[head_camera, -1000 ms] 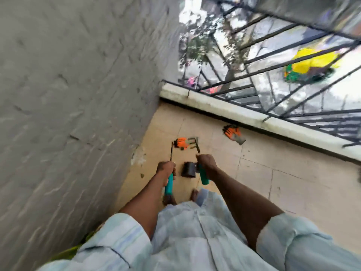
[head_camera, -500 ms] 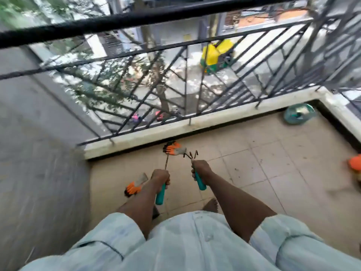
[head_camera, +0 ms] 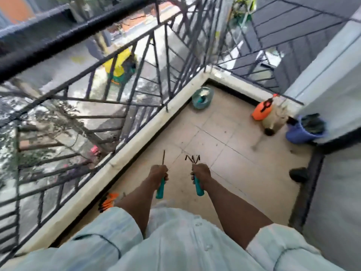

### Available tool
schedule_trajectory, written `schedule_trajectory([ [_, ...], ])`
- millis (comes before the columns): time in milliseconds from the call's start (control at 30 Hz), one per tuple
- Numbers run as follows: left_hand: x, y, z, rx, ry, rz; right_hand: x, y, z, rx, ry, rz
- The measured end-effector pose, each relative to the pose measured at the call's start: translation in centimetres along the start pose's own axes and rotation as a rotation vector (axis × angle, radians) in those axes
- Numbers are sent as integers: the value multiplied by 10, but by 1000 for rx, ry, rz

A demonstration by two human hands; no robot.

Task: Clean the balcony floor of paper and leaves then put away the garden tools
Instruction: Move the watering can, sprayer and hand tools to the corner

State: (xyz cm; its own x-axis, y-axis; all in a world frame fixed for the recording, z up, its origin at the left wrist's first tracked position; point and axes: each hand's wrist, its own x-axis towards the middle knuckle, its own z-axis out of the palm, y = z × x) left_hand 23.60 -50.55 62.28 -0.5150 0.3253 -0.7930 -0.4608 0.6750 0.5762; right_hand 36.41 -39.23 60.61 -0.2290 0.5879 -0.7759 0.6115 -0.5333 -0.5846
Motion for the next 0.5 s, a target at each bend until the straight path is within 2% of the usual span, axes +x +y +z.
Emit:
schedule_trajectory([
  [133, 52, 59, 49, 97, -71, 7, 53, -35, -46, 137, 112, 46],
  [300, 113, 144, 94, 178, -172, 15, 127, -94, -77, 170, 208, 101],
  [500, 195, 291, 125, 261, -188, 32, 211, -219, -117, 268, 241, 115],
])
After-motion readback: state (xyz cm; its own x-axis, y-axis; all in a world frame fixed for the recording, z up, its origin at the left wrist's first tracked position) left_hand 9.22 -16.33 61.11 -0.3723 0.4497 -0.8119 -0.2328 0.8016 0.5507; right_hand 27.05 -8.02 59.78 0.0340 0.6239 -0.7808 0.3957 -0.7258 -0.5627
